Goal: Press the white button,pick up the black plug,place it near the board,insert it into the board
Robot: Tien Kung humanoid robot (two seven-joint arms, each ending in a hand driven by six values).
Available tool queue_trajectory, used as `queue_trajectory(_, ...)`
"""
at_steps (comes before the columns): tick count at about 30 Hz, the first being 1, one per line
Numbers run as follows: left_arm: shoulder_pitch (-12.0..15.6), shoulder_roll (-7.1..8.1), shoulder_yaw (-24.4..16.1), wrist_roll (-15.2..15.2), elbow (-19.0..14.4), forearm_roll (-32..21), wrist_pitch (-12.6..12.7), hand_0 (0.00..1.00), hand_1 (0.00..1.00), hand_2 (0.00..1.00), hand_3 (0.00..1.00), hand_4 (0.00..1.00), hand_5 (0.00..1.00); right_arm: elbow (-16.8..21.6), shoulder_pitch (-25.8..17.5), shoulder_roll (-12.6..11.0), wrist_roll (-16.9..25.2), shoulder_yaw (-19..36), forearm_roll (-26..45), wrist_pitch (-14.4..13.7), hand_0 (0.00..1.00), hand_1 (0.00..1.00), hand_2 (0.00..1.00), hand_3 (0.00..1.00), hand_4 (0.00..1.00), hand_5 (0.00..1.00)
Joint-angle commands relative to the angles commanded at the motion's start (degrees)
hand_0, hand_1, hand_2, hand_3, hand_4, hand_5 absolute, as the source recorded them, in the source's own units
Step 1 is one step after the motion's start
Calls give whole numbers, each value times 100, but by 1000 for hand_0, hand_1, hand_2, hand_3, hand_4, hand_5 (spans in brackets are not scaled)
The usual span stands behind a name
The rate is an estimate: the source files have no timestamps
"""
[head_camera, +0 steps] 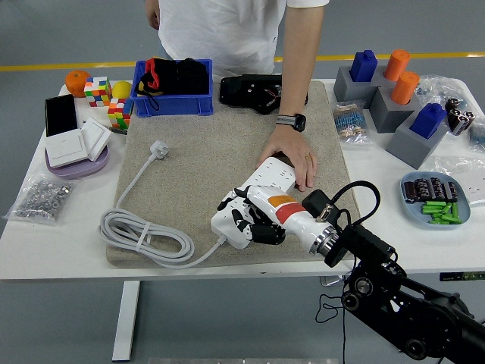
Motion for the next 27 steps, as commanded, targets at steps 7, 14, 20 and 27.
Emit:
queue_trajectory(7, -4, 4, 33, 1, 0, -11, -9, 696, 668, 645, 648, 554, 176, -686, 372, 155, 117, -436, -138, -260, 2, 2, 63, 641, 326, 2)
queue_trajectory(14, 16, 20, 13, 8, 0, 29, -14, 694, 668, 645, 648, 554, 174, -1247, 573, 244, -77, -625, -380, -383, 2, 2, 67, 637, 323, 2)
queue_trajectory(20, 19, 18, 15, 8, 0, 21, -14, 696, 668, 645, 647, 554, 174, -1352, 574, 204, -133, -660, -430, -360, 2, 2, 66, 636, 321, 2)
queue_trajectory(27, 0, 13, 31, 5, 0, 0, -13, 699, 667, 645, 648, 553, 172, -1246, 543, 138, -91, -587, -352, -306, 2, 2, 67, 630, 320, 2)
